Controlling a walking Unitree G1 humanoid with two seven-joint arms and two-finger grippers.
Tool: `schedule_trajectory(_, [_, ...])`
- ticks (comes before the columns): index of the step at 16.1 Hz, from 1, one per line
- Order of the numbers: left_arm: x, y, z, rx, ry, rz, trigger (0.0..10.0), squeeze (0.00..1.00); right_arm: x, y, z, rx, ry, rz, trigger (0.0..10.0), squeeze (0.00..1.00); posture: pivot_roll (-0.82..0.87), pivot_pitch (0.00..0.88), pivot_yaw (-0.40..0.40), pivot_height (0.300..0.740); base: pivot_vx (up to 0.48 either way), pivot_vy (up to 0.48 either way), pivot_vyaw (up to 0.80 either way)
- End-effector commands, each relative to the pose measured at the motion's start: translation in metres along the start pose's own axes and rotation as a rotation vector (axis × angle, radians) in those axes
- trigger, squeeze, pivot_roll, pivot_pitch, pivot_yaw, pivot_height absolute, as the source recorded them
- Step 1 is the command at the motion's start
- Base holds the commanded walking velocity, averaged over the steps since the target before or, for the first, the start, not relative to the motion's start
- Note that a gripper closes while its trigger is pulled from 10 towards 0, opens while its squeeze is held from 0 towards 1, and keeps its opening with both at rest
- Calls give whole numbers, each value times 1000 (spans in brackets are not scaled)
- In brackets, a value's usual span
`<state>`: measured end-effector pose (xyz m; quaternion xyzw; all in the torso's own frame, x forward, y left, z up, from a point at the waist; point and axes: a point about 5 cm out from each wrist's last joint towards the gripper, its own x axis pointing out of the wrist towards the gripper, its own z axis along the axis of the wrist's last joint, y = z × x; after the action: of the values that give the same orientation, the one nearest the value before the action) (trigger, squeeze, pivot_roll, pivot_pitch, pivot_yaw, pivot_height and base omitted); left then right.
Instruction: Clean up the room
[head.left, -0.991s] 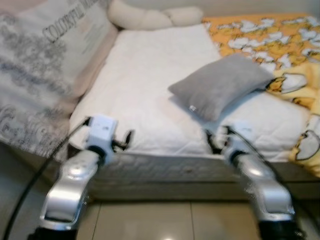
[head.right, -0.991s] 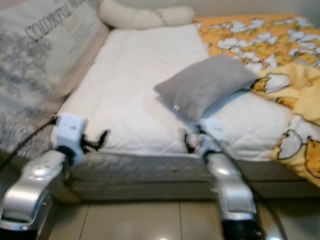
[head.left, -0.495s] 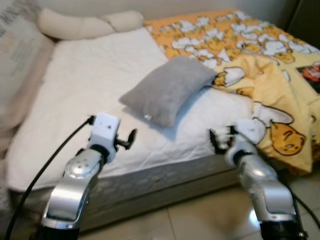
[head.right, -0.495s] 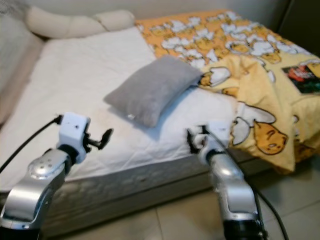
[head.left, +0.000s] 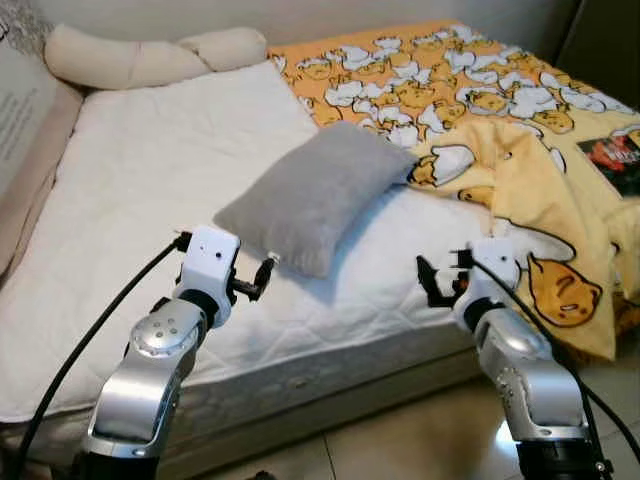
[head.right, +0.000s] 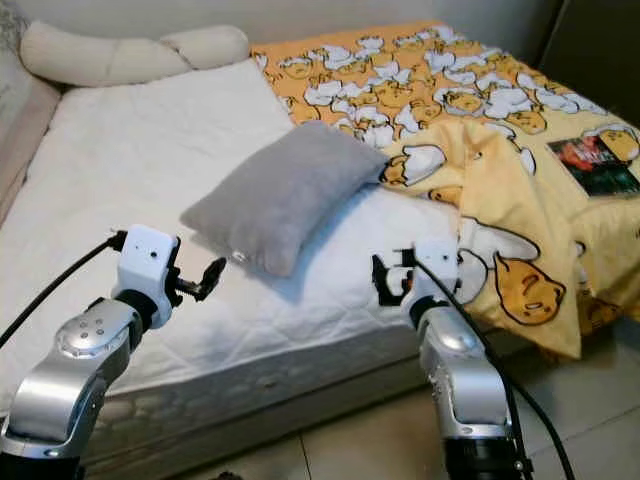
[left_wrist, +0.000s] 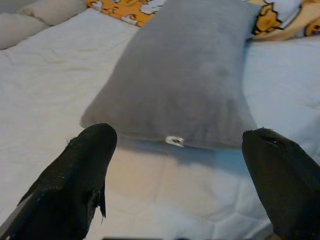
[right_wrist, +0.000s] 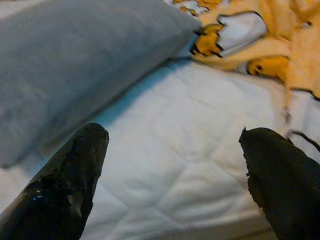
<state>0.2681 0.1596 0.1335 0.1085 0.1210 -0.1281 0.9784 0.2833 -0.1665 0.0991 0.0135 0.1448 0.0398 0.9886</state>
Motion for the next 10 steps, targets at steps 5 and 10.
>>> schedule_trajectory(5, [-1,9,0,15,2,40,10000,0,2,13,6,-8,-32,44,10000,0,-47,0,54,740,295,0,0])
schedule_trajectory(10, [-1,10,-1,16,5,40,10000,0,3,14,6,-37,-30,49,10000,0,-48,0,58,740,296,0,0])
